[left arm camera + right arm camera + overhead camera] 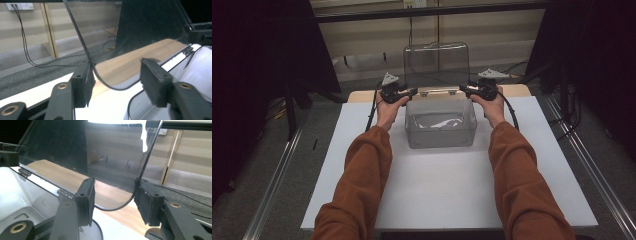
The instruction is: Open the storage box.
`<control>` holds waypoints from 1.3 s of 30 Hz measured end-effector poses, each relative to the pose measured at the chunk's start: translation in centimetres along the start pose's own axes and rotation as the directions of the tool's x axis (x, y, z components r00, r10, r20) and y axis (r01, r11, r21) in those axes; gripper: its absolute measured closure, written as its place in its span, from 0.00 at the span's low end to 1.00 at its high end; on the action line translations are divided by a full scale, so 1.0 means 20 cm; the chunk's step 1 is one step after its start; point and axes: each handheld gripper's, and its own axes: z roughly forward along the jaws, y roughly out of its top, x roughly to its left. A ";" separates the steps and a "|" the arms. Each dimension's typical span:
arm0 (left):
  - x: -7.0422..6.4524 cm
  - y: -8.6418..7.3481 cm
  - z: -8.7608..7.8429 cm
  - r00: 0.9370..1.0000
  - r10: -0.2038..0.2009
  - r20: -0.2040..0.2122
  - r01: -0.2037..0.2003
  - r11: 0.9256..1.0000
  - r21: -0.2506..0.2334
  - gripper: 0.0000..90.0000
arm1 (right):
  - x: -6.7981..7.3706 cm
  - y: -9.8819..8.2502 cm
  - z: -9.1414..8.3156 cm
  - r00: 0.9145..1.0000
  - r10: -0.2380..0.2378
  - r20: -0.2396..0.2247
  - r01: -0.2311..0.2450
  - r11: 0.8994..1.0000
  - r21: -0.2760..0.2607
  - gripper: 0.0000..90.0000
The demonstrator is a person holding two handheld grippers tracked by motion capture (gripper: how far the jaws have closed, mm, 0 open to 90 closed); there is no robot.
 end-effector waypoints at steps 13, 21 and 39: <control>0.01 -0.01 0.00 1.000 -0.024 0.004 0.024 1.000 0.010 0.46 | -0.01 -0.01 0.01 0.999 0.036 0.005 -0.036 0.999 -0.002 0.55; 0.01 -0.01 0.00 1.000 -0.029 0.002 0.029 0.999 0.012 0.46 | 0.00 -0.01 0.00 0.999 0.029 0.020 -0.029 1.000 0.001 0.53; 0.00 -0.02 -0.01 0.999 -0.041 -0.012 0.041 0.999 0.009 0.40 | -0.02 -0.04 0.01 0.995 0.078 0.065 -0.078 0.997 0.008 0.38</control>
